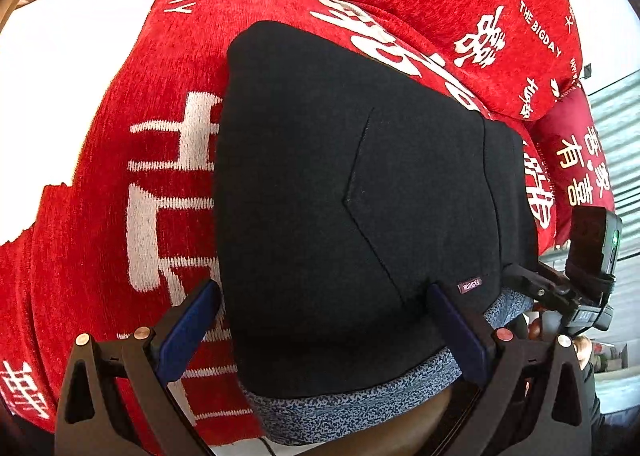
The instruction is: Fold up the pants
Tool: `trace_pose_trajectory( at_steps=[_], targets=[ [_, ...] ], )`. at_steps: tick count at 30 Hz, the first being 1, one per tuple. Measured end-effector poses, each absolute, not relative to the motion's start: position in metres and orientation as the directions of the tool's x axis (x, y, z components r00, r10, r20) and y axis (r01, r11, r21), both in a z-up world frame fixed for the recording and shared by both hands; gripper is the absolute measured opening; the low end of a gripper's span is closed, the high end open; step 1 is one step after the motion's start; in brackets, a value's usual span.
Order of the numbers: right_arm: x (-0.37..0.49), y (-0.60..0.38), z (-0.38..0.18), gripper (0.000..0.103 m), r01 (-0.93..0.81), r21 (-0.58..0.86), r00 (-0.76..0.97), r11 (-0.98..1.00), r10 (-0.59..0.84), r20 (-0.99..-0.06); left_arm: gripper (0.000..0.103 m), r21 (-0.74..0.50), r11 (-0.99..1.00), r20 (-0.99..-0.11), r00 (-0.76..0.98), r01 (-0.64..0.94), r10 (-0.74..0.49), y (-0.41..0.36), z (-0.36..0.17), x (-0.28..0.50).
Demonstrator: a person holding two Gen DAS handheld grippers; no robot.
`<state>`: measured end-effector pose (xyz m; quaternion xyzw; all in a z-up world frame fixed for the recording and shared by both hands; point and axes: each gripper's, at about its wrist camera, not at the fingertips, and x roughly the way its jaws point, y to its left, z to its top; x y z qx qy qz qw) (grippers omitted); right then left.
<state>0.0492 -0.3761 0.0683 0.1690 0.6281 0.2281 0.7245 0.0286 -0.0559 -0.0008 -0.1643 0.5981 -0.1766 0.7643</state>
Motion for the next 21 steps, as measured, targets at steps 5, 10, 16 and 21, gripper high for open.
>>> trace_pose_trajectory(
  at_steps=[5,10,16,21],
  targets=[
    [0.054,-0.372,0.065,0.103,-0.117,0.536,0.139,0.836,0.548,-0.825,0.103,-0.46,0.881,-0.849,0.235,0.113,-0.474,-0.056,-0.001,0.03],
    [0.05,-0.375,0.064,0.103,-0.139,0.536,0.173,0.833,0.553,-0.815,0.103,-0.515,0.851,-0.816,0.245,0.106,-0.524,-0.044,-0.002,0.028],
    [0.046,-0.373,0.065,0.103,-0.152,0.522,0.208,0.839,0.544,-0.813,0.103,-0.525,0.84,-0.803,0.244,0.141,-0.543,-0.049,-0.002,0.031],
    [0.047,-0.367,0.067,0.103,-0.162,0.498,0.204,0.852,0.522,-0.828,0.103,-0.526,0.836,-0.799,0.247,0.157,-0.548,-0.049,-0.004,0.039]
  ],
)
